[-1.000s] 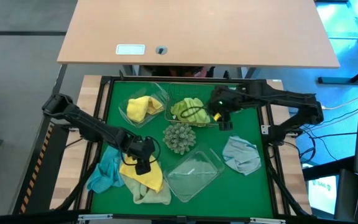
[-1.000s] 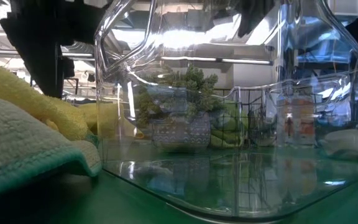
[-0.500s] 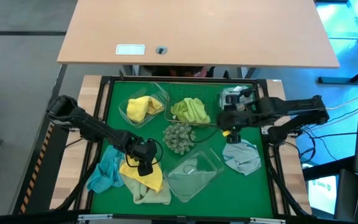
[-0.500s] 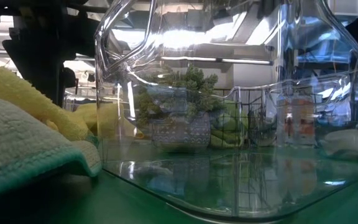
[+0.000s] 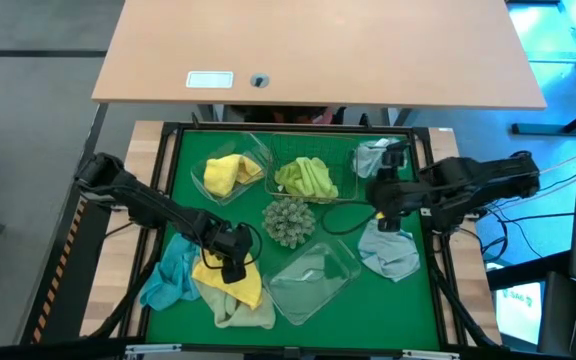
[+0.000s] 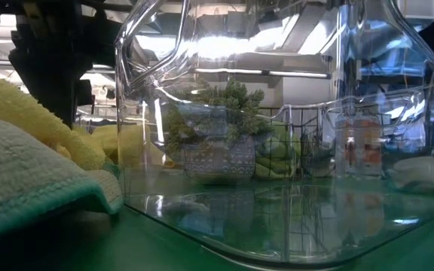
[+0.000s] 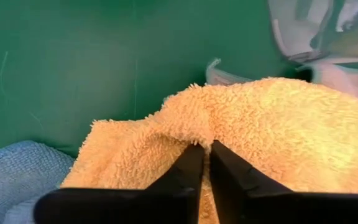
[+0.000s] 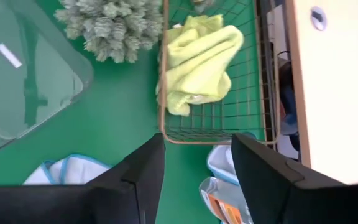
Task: Sort microfiber towel by color & place in baskets
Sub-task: Put the yellow microfiber towel into the top transparent bin
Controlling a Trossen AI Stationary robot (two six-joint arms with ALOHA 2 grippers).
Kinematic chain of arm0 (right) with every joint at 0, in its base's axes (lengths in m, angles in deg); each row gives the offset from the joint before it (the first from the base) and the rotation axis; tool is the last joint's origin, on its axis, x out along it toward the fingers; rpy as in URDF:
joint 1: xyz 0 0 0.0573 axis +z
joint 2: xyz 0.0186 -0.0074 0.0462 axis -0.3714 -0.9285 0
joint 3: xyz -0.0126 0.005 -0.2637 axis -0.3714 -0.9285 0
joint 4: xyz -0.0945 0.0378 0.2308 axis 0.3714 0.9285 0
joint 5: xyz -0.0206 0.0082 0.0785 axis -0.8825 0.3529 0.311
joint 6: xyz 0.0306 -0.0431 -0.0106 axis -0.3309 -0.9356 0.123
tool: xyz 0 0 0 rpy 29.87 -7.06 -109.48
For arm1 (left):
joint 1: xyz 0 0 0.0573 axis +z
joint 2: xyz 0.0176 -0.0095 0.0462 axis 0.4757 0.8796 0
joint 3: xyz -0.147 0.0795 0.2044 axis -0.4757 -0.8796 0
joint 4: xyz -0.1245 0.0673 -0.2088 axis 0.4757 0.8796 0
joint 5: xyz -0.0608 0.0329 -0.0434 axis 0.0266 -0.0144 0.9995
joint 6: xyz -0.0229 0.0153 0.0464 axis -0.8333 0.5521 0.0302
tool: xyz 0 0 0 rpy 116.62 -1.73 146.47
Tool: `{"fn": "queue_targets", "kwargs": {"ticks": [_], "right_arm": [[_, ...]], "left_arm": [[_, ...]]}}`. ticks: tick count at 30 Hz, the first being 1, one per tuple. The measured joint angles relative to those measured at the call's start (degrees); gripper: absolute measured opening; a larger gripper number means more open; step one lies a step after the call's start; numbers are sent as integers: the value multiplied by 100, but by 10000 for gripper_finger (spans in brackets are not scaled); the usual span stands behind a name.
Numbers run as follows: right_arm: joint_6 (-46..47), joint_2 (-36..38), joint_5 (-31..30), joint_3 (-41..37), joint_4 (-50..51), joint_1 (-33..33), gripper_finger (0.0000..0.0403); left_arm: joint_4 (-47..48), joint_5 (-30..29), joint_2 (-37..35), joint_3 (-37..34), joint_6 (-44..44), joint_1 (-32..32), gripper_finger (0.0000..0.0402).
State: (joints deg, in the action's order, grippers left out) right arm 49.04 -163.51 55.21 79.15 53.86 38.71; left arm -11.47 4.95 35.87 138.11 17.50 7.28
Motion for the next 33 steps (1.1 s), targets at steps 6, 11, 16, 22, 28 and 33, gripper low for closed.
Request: {"fn": "queue_targets", "kwargs": {"ticks": [6, 11, 16, 22, 28, 33], "right_arm": [[335, 1034, -206, -1349, -725, 0, 186], [599, 1892, -80, -2686, -1938, 0, 186], [815, 2327, 378, -3667, -2869, -4, 186], [934, 2318, 907, -4167, -3259, -4, 186], [934, 2219, 902, -4240, -3272, -4, 186], [934, 2219, 900, -4240, -3272, -4, 186]], "left_arm": [[-14, 121, -289, 0, 2, 28, 5], [-43, 118, -758, 0, 2, 138, 2], [-51, 121, -1454, 2, 8, 360, 2], [-42, 10, -2459, 2, 13, 754, 1], [-225, -581, -3356, 2, 128, 1255, 0], [-704, -887, -3958, 2, 647, 1749, 0]]}}
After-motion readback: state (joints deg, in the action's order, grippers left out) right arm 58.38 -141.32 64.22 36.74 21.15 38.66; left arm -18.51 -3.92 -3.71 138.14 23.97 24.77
